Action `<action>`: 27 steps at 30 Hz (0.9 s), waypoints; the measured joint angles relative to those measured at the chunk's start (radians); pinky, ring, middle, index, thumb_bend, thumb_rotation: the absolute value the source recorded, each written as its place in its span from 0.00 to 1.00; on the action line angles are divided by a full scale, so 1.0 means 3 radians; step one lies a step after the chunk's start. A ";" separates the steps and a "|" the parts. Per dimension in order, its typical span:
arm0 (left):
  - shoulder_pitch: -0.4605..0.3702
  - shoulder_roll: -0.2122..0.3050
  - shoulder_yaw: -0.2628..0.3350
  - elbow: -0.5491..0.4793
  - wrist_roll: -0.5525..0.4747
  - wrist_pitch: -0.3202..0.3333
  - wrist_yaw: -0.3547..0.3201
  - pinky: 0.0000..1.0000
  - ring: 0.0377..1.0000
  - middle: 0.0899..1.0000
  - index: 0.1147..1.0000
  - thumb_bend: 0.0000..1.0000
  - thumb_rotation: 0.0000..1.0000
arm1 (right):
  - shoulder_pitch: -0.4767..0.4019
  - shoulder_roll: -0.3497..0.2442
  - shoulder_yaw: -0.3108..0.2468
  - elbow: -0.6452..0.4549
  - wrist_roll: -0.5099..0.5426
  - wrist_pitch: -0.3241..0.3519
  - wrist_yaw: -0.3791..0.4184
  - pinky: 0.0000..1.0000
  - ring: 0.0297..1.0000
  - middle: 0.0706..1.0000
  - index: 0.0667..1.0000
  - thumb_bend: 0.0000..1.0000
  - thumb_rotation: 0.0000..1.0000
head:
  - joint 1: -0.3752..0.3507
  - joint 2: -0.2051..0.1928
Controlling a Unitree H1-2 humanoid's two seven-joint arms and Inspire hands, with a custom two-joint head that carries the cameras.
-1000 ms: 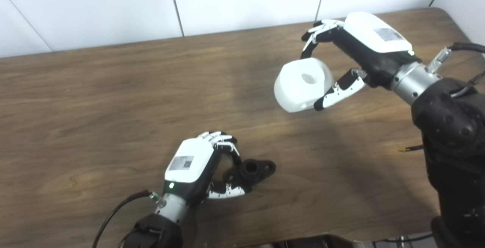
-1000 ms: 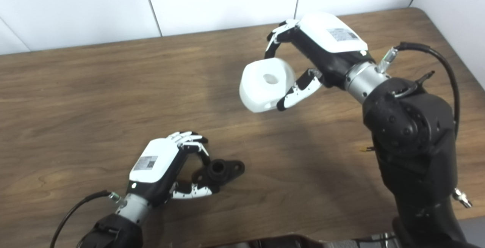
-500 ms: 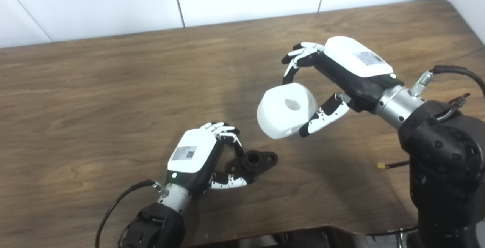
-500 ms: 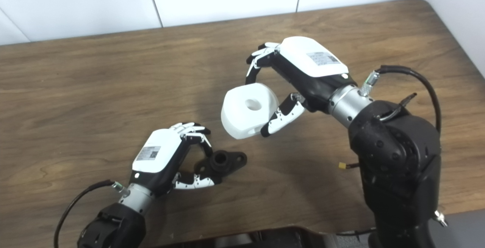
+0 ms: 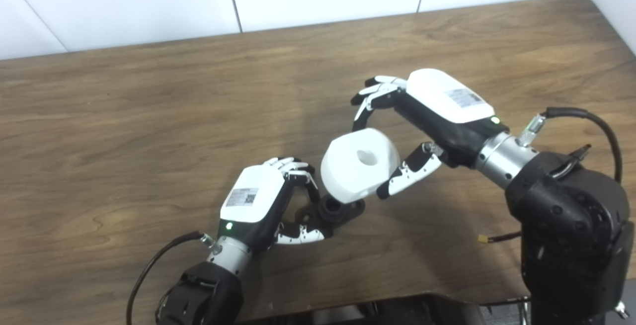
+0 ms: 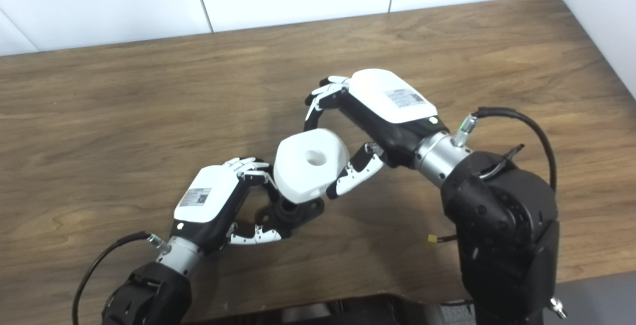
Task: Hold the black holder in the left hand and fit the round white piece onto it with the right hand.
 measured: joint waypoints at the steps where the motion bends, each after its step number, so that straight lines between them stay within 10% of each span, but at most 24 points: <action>1: -0.0004 0.0000 -0.0004 0.0000 0.0000 0.0005 -0.0005 0.88 0.85 0.78 0.42 0.52 0.05 | 0.0009 0.0004 0.0008 0.0000 -0.0003 -0.0008 0.0005 0.80 0.91 0.80 0.45 0.52 0.15 | 0.0000 0.0000; 27: -0.0049 -0.0033 -0.0050 -0.0013 0.0031 0.0090 -0.0064 0.88 0.85 0.78 0.42 0.52 0.05 | 0.0160 0.0057 0.0136 0.0000 -0.0082 -0.0012 0.0072 0.79 0.92 0.80 0.45 0.52 0.15 | 0.0021 0.0102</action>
